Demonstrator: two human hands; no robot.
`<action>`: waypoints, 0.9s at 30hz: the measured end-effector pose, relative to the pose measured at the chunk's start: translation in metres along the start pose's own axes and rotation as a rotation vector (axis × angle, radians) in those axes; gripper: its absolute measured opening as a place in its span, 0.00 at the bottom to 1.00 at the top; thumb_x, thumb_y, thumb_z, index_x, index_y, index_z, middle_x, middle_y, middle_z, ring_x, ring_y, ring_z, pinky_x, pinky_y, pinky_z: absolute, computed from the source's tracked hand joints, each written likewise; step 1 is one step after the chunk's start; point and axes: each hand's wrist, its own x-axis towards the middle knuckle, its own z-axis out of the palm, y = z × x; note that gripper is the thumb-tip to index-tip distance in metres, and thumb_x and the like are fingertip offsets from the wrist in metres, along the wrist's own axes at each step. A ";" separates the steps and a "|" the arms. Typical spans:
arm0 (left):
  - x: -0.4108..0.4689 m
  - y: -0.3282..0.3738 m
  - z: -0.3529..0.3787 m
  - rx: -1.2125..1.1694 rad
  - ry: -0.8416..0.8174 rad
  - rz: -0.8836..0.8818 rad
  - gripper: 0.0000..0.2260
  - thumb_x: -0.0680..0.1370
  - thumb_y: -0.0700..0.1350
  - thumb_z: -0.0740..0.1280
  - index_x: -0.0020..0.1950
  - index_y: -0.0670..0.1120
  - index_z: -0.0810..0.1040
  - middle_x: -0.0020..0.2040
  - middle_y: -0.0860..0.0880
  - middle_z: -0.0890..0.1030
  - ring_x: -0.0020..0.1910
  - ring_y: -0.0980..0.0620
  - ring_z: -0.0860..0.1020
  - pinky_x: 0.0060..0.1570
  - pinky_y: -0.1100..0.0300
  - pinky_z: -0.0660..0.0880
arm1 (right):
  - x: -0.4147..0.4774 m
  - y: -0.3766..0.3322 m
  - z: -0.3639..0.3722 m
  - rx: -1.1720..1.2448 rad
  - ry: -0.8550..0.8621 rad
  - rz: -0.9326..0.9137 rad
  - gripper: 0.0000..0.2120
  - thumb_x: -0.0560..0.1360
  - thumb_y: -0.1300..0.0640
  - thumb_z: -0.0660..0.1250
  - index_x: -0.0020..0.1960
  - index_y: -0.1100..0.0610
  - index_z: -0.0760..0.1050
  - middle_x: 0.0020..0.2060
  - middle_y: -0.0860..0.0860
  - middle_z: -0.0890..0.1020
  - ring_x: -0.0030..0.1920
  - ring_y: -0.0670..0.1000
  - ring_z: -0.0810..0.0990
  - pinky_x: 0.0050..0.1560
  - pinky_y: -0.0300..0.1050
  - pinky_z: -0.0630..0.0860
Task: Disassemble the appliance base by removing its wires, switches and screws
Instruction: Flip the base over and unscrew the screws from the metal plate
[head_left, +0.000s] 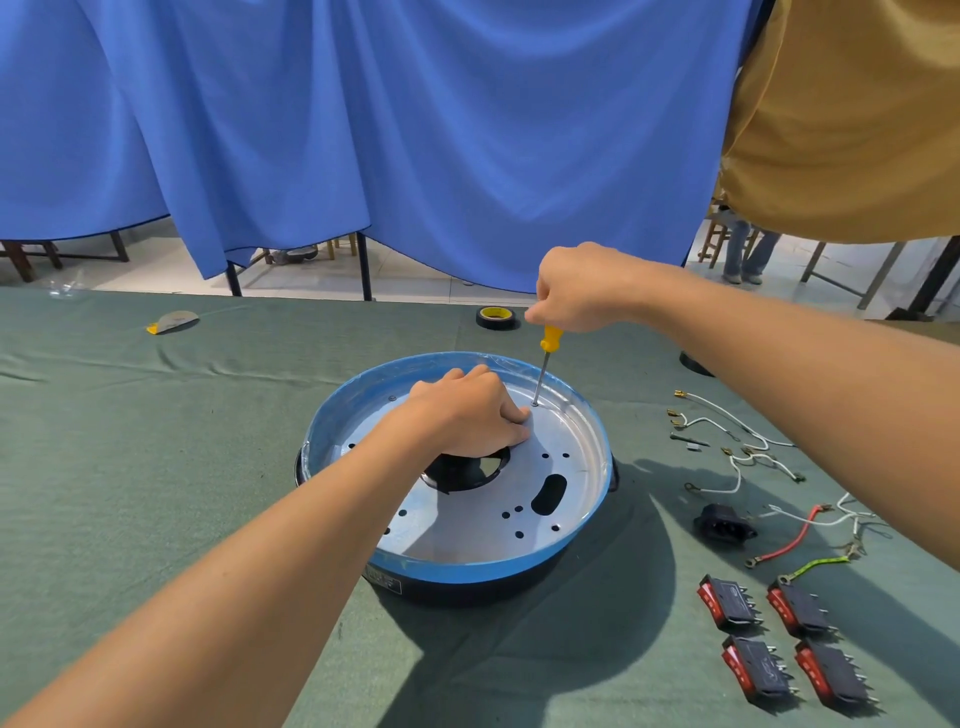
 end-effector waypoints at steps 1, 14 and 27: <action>0.000 0.000 0.000 0.000 0.001 0.001 0.18 0.79 0.61 0.59 0.65 0.58 0.78 0.66 0.53 0.73 0.65 0.45 0.68 0.47 0.49 0.64 | -0.001 -0.002 -0.001 0.010 -0.007 -0.009 0.12 0.76 0.54 0.65 0.43 0.63 0.77 0.40 0.61 0.79 0.38 0.54 0.69 0.35 0.52 0.71; -0.001 0.001 0.000 -0.007 0.003 -0.010 0.18 0.79 0.62 0.59 0.65 0.59 0.77 0.65 0.53 0.72 0.65 0.46 0.67 0.47 0.49 0.63 | -0.001 -0.009 -0.006 0.056 -0.032 0.004 0.12 0.75 0.55 0.65 0.49 0.63 0.80 0.43 0.61 0.81 0.39 0.54 0.69 0.38 0.45 0.67; -0.001 0.001 0.000 -0.004 0.006 -0.010 0.18 0.79 0.62 0.59 0.64 0.58 0.78 0.64 0.53 0.73 0.64 0.46 0.68 0.47 0.49 0.63 | -0.004 -0.007 -0.009 0.034 -0.078 -0.030 0.13 0.75 0.54 0.65 0.53 0.62 0.81 0.50 0.61 0.82 0.43 0.57 0.77 0.44 0.53 0.77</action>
